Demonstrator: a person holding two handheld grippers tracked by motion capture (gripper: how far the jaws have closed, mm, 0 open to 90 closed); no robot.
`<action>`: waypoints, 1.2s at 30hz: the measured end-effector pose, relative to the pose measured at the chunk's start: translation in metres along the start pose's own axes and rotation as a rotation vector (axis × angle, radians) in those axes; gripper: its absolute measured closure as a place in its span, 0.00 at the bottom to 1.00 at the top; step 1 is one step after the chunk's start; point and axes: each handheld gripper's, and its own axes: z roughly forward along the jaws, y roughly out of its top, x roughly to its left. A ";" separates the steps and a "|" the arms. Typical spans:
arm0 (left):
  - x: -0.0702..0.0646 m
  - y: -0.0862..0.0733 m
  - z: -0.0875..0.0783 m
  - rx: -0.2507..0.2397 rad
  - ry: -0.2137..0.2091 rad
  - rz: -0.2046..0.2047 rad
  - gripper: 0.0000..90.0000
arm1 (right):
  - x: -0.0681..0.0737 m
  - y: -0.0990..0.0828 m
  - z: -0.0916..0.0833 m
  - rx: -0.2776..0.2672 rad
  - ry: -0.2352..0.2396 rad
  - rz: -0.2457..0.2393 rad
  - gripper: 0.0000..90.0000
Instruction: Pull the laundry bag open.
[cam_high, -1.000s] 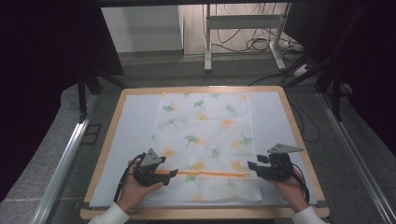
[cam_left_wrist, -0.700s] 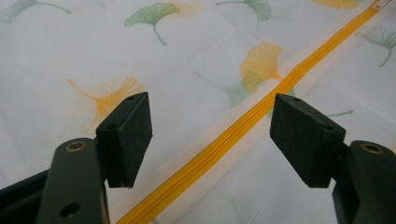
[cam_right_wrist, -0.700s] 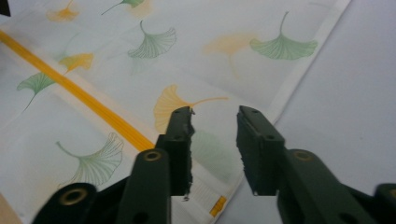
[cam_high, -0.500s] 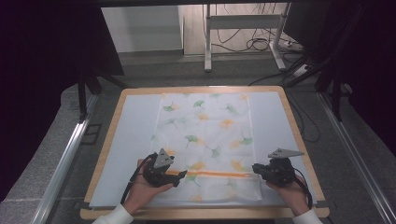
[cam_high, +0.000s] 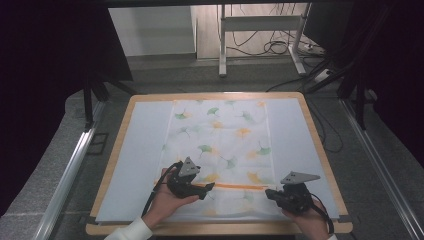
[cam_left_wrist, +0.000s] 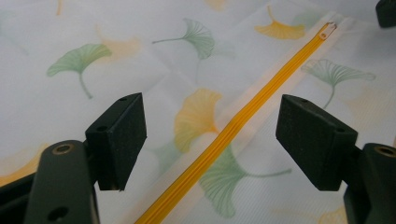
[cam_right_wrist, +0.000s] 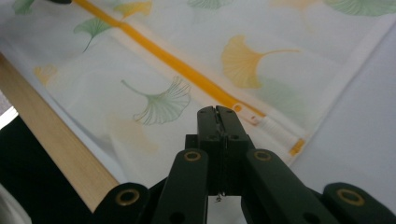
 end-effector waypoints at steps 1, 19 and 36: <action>-0.003 0.002 0.003 0.002 -0.002 0.009 0.26 | 0.002 -0.001 0.001 0.005 0.003 0.002 0.99; -0.038 0.036 0.043 0.087 -0.157 0.001 0.41 | 0.007 -0.014 0.010 0.091 -0.021 -0.022 0.99; -0.066 0.075 0.095 0.160 -0.311 -0.058 0.60 | 0.000 -0.022 0.006 0.103 -0.038 -0.029 0.99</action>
